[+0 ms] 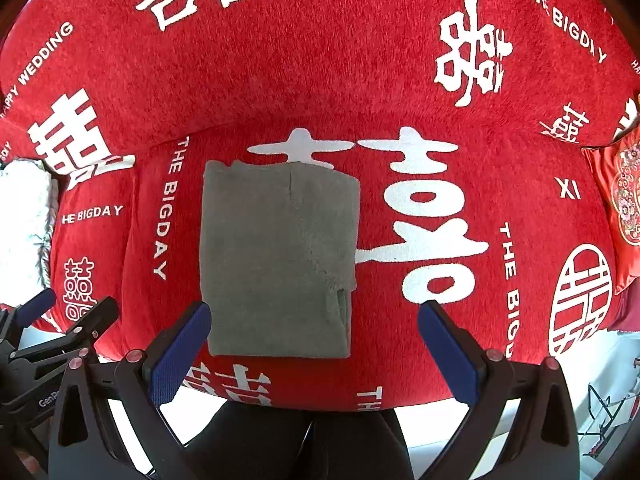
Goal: Fold small clothes
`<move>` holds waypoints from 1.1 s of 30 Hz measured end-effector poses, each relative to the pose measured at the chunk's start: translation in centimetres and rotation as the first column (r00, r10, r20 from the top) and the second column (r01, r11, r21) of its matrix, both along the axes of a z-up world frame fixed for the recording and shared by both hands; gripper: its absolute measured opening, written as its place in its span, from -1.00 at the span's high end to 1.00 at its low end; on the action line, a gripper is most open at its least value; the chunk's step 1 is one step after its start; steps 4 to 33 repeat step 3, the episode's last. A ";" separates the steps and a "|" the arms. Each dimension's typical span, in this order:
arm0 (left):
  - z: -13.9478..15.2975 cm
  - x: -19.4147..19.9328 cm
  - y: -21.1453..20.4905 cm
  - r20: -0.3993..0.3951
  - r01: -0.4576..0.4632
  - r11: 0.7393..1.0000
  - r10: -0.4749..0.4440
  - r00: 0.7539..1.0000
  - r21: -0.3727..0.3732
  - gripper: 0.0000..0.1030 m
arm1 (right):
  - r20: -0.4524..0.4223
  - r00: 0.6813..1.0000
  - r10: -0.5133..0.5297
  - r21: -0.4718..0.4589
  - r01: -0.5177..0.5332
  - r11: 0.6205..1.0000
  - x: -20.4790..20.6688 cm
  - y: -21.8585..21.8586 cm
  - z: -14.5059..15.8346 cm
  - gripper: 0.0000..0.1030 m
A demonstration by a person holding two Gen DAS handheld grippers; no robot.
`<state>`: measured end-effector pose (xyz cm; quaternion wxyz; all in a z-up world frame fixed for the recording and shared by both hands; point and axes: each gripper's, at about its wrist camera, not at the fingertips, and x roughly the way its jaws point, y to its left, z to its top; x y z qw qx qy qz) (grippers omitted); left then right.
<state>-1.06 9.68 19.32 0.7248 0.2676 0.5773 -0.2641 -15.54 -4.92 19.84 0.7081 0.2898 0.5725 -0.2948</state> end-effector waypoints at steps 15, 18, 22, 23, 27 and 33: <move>0.0 0.1 0.0 -0.010 -0.002 1.000 0.002 1.000 -0.005 -0.96 | -0.001 1.000 -0.003 0.001 0.003 1.000 -0.1 0.0 -0.1 -0.99; 0.0 0.1 0.0 -0.010 -0.002 1.000 0.002 1.000 -0.005 -0.96 | -0.001 1.000 -0.003 0.001 0.003 1.000 -0.1 0.0 -0.1 -0.99; 0.0 0.1 0.0 -0.010 -0.002 1.000 0.002 1.000 -0.005 -0.96 | -0.001 1.000 -0.003 0.001 0.003 1.000 -0.1 0.0 -0.1 -0.99; 0.0 0.1 0.0 -0.010 -0.002 1.000 0.002 1.000 -0.005 -0.96 | -0.001 1.000 -0.003 0.001 0.003 1.000 -0.1 0.0 -0.1 -0.99; 0.0 0.1 0.0 -0.010 -0.002 1.000 0.002 1.000 -0.005 -0.96 | -0.001 1.000 -0.003 0.001 0.003 1.000 -0.1 0.0 -0.1 -0.99; 0.0 0.1 0.0 -0.010 -0.002 1.000 0.002 1.000 -0.005 -0.96 | -0.001 1.000 -0.003 0.001 0.003 1.000 -0.1 0.0 -0.1 -0.99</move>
